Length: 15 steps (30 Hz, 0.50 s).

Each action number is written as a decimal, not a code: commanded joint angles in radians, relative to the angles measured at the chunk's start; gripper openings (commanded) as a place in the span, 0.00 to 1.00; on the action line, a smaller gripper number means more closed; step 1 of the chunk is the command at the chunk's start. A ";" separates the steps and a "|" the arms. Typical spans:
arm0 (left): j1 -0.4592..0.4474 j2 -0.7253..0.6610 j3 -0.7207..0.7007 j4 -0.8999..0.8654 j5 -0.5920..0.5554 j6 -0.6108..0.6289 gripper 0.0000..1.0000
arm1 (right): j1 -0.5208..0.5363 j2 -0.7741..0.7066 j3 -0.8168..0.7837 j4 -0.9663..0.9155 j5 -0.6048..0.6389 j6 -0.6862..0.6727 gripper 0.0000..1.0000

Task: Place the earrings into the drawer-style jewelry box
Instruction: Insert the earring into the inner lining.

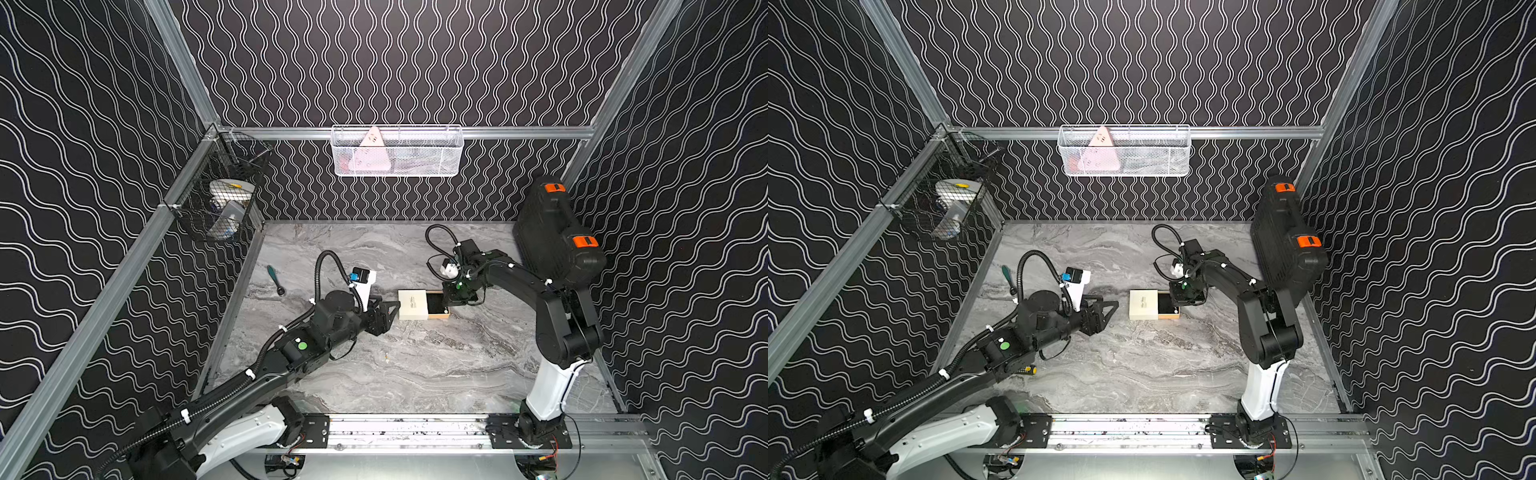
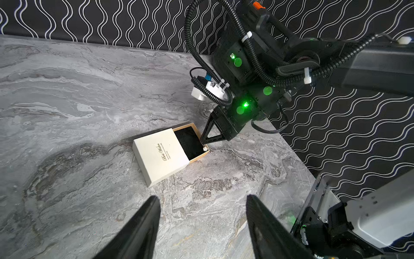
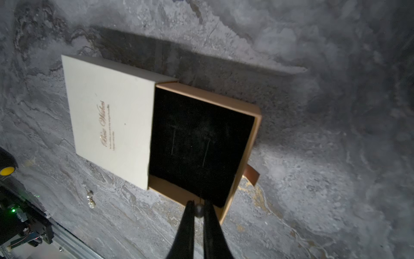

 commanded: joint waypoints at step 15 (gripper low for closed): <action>0.001 0.042 0.026 0.048 -0.043 0.060 0.67 | -0.013 0.077 0.055 -0.015 -0.016 -0.008 0.00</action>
